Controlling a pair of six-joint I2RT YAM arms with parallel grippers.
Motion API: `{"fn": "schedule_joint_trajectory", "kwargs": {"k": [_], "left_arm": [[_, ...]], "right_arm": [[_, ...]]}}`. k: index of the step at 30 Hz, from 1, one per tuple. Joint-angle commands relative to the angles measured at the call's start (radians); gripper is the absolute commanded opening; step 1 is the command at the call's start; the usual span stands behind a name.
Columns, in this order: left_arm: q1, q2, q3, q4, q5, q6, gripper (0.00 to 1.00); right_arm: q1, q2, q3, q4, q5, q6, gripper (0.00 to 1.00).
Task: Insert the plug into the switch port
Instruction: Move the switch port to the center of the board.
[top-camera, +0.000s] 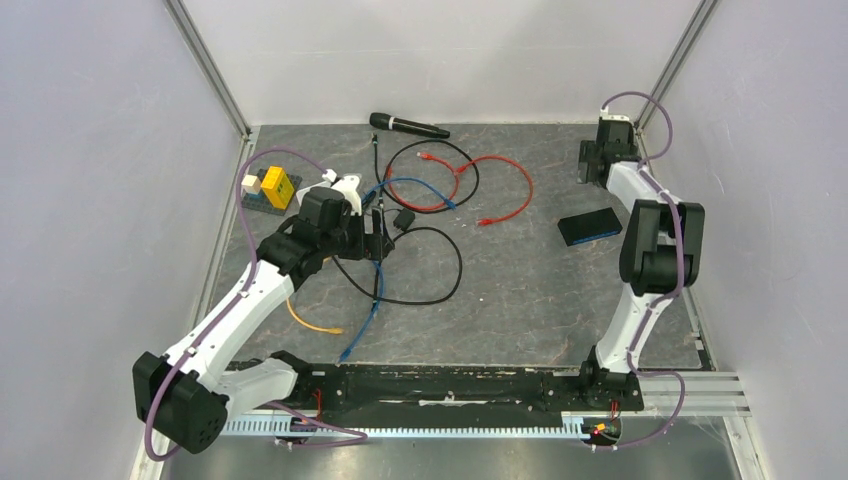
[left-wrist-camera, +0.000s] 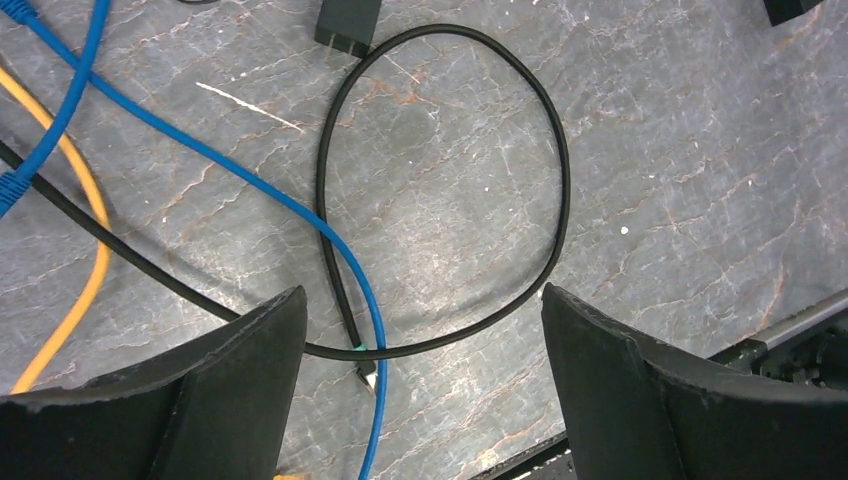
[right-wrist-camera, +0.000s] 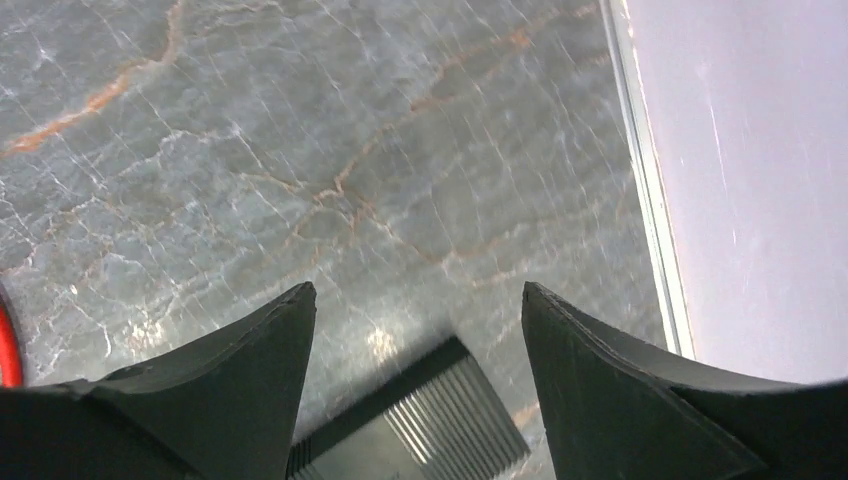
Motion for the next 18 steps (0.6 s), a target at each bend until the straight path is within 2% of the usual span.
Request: {"fn": "schedule_joint_trajectory", "kwargs": {"k": [1, 6, 9, 18], "left_arm": [[-0.002, 0.003, 0.028, 0.011, 0.063, 0.051, 0.91], [-0.002, 0.007, 0.030, 0.012, 0.075, 0.054, 0.91], [-0.003, 0.007, 0.030, 0.008, 0.075, 0.056, 0.90], [-0.004, 0.000, 0.030, 0.010, 0.099, 0.056, 0.89]], "right_arm": [[-0.019, 0.108, 0.166, -0.103, -0.074, -0.122, 0.75], [-0.068, 0.193, 0.234, -0.156, -0.099, -0.148, 0.73], [-0.087, 0.204, 0.236, -0.181, -0.113, -0.162, 0.67], [-0.117, 0.084, 0.049, -0.308, -0.061, -0.109, 0.54]]}}
